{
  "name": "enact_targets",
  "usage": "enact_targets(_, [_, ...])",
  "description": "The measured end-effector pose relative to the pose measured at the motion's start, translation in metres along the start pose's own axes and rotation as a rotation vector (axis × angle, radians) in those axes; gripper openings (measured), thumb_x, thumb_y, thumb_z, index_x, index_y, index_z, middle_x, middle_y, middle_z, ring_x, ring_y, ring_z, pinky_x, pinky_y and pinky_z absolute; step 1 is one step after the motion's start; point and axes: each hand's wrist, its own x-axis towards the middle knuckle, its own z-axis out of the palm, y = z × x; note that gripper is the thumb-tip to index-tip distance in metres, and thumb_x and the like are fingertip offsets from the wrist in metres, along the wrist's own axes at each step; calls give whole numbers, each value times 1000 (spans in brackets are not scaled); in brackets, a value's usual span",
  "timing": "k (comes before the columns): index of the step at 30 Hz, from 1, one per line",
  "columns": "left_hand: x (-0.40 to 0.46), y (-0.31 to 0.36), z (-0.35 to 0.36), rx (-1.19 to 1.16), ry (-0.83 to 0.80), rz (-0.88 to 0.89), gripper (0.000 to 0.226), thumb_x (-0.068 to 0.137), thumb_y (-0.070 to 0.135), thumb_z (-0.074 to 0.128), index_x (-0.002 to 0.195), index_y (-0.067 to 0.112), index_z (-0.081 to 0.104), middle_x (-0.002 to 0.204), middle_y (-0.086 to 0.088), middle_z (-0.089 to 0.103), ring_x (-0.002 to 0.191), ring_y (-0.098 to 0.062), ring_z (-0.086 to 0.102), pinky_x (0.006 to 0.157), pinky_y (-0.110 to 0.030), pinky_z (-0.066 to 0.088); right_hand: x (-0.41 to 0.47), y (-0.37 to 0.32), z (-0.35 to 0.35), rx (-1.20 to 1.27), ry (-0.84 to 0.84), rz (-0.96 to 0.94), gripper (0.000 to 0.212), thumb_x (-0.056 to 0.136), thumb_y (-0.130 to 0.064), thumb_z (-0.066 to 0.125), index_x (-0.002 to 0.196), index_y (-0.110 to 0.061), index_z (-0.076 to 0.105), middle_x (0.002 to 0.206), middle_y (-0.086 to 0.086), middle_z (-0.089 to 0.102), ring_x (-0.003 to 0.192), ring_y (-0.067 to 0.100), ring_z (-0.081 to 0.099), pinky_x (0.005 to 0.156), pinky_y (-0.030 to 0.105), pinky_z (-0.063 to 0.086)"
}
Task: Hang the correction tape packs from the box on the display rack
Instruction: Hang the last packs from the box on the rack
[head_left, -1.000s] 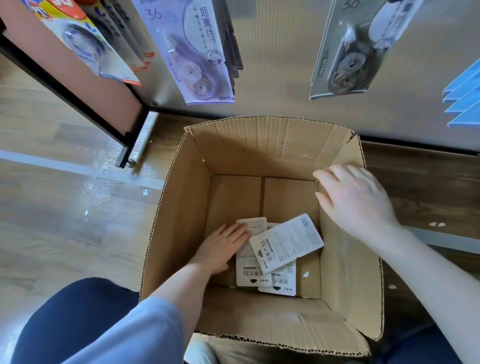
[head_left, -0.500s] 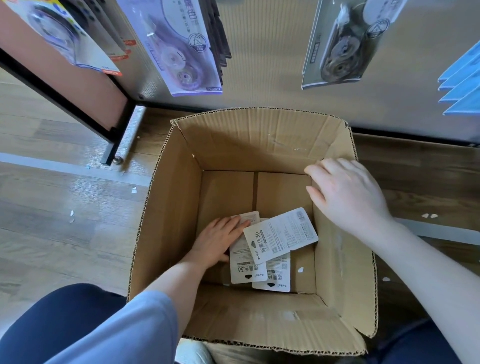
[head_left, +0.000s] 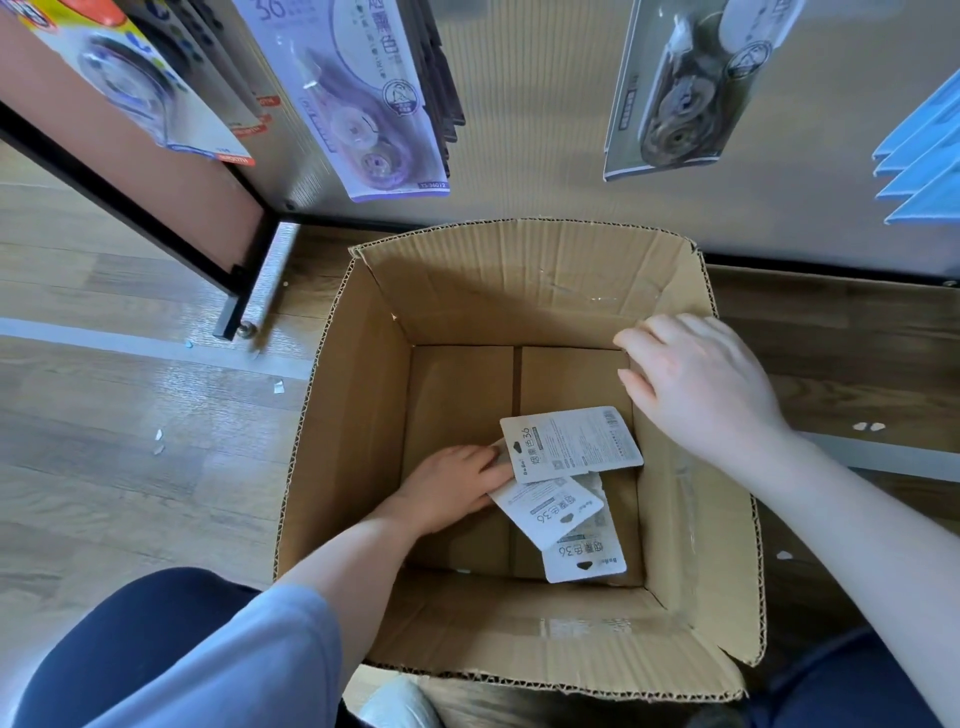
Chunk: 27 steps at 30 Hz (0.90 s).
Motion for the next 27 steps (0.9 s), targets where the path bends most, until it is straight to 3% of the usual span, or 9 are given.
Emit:
enact_targets(2, [1,2,-2,-21,11,-11,49,101,39,30,148,24,27,143,-12,43,122,-29,47,94,-38,41,0,1,0,-4,3,-6,13,77,-12,69,87,-6,65,81,12,62,75,34,59,74,41,49])
enact_targets(5, [-1,2,-8,-32,3,-9,50,101,30,39,149,24,26,135,-14,49,114,-32,52,86,-40,46,0,2,0,-14,5,-12,13,76,-12,69,87,-6,65,80,11,62,74,33,59,74,39,48])
enact_targets(10, [-12,0,-18,-90,57,65,50,89,14,61,137,13,45,122,-16,58,101,-31,60,71,-37,50,-1,3,-1,-31,-6,-6,13,76,-12,70,87,-6,65,81,11,62,75,33,59,75,39,48])
enact_targets(16, [-9,4,-22,-101,17,-40,49,96,16,49,142,21,34,120,-10,53,103,-25,54,77,-34,48,-2,4,-1,-50,-5,-5,15,73,-11,72,85,-6,66,81,11,62,74,33,59,75,40,48])
enact_targets(21, [-6,7,-26,-287,-21,-187,55,94,1,42,143,26,38,126,-7,53,111,-26,55,83,-33,48,-2,4,-3,-61,0,-6,17,69,-10,76,83,-6,66,77,11,62,71,33,59,72,38,49])
enact_targets(24, [-8,5,-32,-431,25,-295,47,93,0,46,135,22,52,126,-7,58,114,-25,56,89,-30,47,-1,2,-4,-65,-20,-8,18,67,-9,77,81,-5,66,76,12,61,70,33,60,71,38,49])
enact_targets(27, [-12,5,-40,-532,38,-427,26,90,3,53,110,16,64,110,-6,65,102,-23,61,81,-28,48,0,0,-5,-81,-53,-4,18,67,-10,77,81,-5,66,75,12,61,70,33,60,71,38,49])
